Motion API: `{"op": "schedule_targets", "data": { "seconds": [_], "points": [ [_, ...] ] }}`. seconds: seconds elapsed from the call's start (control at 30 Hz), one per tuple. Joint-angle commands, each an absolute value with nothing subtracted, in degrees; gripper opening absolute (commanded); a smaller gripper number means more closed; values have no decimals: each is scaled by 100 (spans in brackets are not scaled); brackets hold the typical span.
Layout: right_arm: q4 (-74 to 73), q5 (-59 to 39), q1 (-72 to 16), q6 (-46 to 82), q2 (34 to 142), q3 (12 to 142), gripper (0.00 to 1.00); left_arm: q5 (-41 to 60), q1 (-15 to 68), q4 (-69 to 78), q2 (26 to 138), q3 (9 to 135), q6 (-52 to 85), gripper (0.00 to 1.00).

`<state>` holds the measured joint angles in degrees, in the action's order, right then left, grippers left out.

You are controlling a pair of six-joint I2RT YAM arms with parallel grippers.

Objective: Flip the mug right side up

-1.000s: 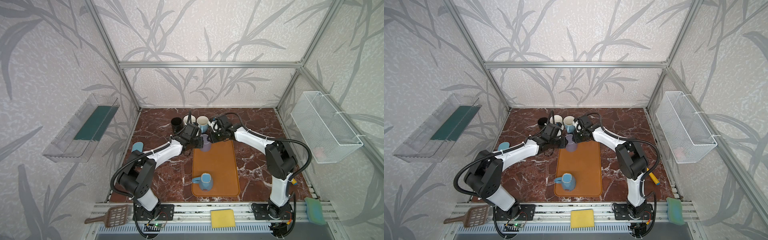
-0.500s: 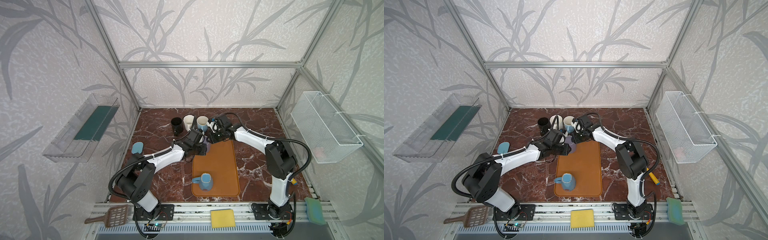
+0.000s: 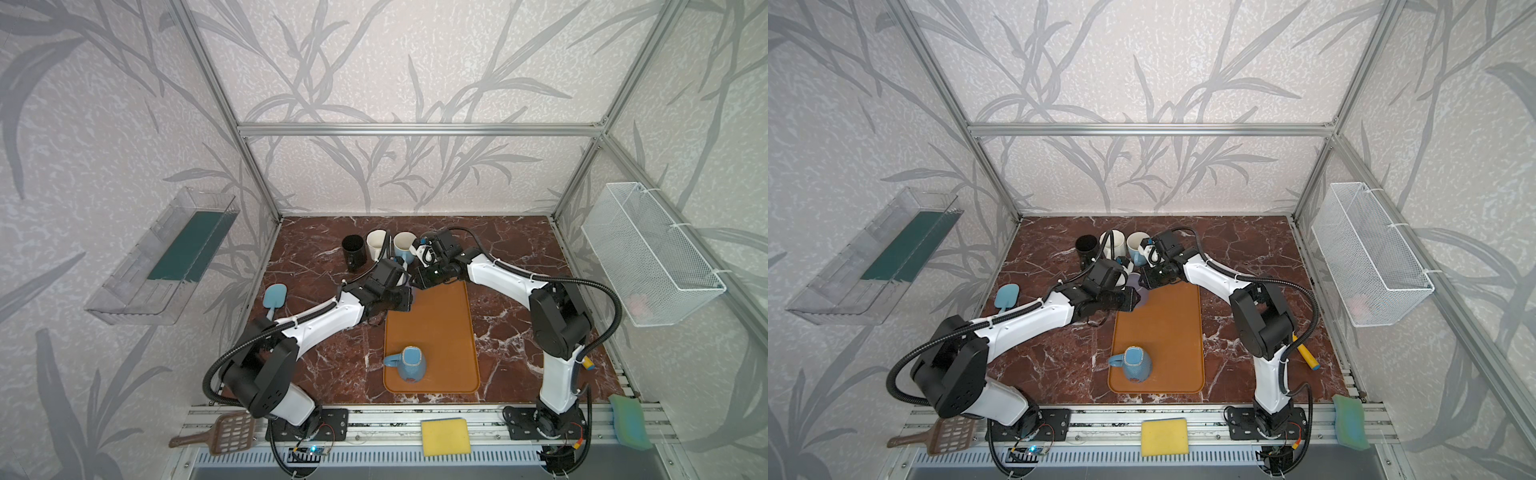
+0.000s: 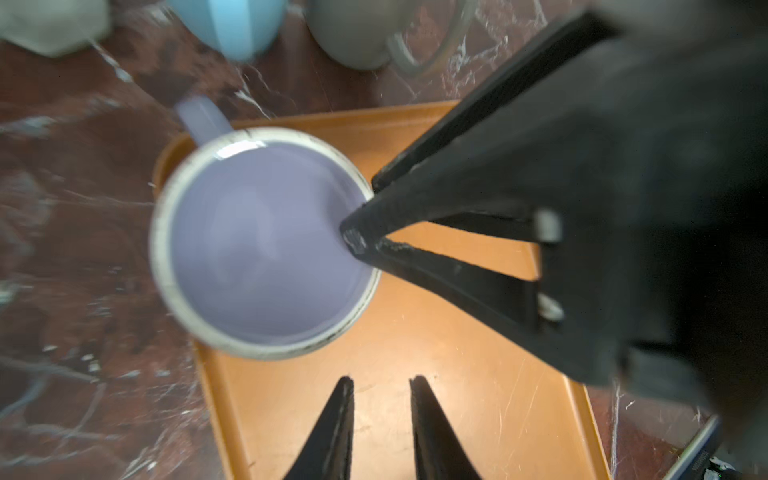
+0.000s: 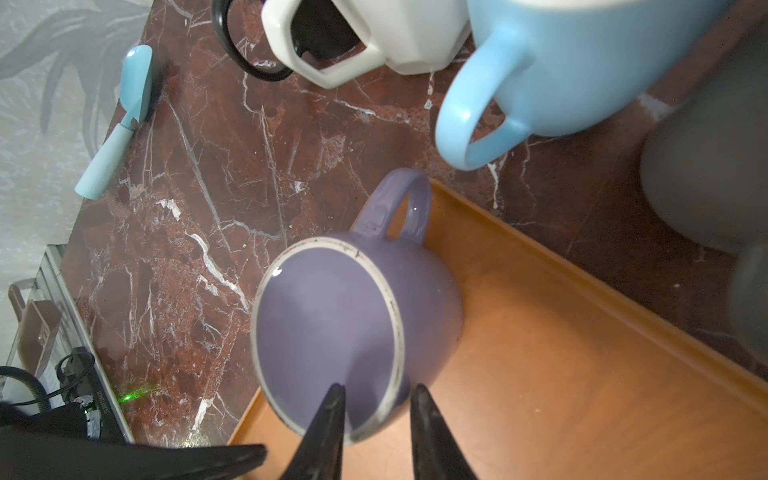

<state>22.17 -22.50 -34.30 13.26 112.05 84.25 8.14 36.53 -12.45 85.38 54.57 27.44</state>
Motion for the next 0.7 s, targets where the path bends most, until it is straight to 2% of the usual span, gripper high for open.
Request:
{"op": "schedule_targets", "data": {
  "seconds": [0.0, 0.23, 0.67],
  "points": [
    [2250, -2157, -3405, 1309, 11131, 8407, 31, 215, 3610, -1364, 8198, 5477, 2590, 27],
    [2204, -2153, -3334, 1336, 10927, 8306, 40, 207, 3185, -1437, 8291, 5705, 2347, 27],
    [2160, -2268, -3337, 1358, 10489, 7797, 40, 645, 2561, -1205, 9491, 6523, 2084, 26]
  ]
}}
